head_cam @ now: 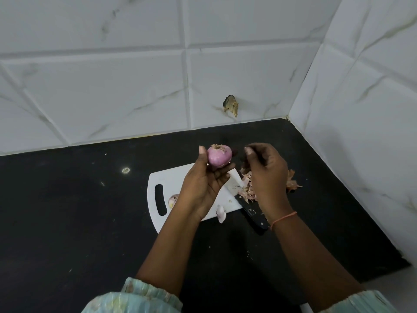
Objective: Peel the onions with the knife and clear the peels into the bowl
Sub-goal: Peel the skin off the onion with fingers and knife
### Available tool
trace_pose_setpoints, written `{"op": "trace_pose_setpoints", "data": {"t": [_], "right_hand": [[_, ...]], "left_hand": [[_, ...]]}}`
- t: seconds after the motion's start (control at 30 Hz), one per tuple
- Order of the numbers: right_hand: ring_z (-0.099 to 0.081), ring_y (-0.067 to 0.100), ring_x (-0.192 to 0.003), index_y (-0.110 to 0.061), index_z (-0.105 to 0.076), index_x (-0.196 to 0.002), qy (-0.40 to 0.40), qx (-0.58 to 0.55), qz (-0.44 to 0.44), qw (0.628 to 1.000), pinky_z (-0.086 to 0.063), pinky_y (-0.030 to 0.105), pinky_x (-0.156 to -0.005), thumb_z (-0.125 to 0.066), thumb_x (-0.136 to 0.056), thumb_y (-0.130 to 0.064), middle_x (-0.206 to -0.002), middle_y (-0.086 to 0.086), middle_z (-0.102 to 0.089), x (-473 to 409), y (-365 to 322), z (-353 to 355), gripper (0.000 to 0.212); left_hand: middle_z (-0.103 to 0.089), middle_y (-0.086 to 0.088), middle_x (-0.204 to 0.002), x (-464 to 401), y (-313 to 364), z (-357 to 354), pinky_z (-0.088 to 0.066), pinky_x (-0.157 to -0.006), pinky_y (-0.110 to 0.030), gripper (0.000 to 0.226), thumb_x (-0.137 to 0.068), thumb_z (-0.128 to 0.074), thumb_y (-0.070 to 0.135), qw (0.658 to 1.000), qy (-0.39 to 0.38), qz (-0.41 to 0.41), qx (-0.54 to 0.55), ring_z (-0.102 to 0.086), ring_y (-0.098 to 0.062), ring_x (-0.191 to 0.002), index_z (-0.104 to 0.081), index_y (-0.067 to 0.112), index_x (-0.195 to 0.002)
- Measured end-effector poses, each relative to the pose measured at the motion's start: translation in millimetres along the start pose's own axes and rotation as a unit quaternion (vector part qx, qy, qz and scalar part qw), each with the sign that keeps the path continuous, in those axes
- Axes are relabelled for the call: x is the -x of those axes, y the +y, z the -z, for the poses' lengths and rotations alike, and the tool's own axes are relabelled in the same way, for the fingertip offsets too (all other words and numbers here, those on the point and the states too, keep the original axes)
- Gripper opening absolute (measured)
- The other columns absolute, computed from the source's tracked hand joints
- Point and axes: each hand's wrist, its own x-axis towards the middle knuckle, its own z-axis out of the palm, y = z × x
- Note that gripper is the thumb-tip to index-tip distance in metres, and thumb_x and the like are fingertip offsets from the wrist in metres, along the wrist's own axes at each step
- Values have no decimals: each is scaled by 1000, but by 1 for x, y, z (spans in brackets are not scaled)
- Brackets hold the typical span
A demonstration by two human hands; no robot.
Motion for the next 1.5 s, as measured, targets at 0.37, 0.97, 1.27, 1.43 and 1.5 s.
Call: {"op": "trace_pose_setpoints", "data": {"t": [0.37,0.97,1.27,1.43,1.5], "right_hand": [[-58,12,-117,-13,-61,-129,-78,181,-16,980,-43,19,-96,-58,-96,-8,-127,3,-61,-5,36,20,33],[-68,8,-88,-9,-70,-96,-139,27,113,983,-55,22,-75,-65,-94,-16,-90,-6,-71,5,-16,1,9],[-70,5,-93,-9,-75,-103,-190,14,110,976,-56,23,-83,-73,-87,-13,-98,-5,-75,5,-15,9,17],[-69,3,-96,-11,-75,-108,-200,77,152,965,-55,21,-85,-71,-89,-16,-105,-2,-75,4,-17,14,20],[-69,3,-98,-12,-74,-112,-215,73,134,965,-55,21,-86,-75,-86,-19,-109,-1,-74,4,-17,15,27]], "left_hand": [[-71,-19,-107,1,2,-1,-57,-80,-24,50,-87,-58,45,986,-17,75,148,-72,-21,-78,-64,2,-111],[-55,-8,-69,9,0,-12,-38,-46,-23,55,-97,-42,58,999,23,32,-15,-46,-13,-54,-62,7,-102],[-55,-5,-65,9,3,-14,-31,-42,-22,53,-98,-43,57,998,30,18,-44,-40,-12,-50,-62,8,-96],[-57,-5,-66,8,3,-11,-32,-43,-22,53,-98,-44,57,996,44,16,-73,-39,-12,-50,-63,8,-95],[-61,-8,-69,9,5,-12,-33,-43,-22,54,-99,-43,56,995,47,18,-85,-42,-12,-51,-66,7,-97]]}}
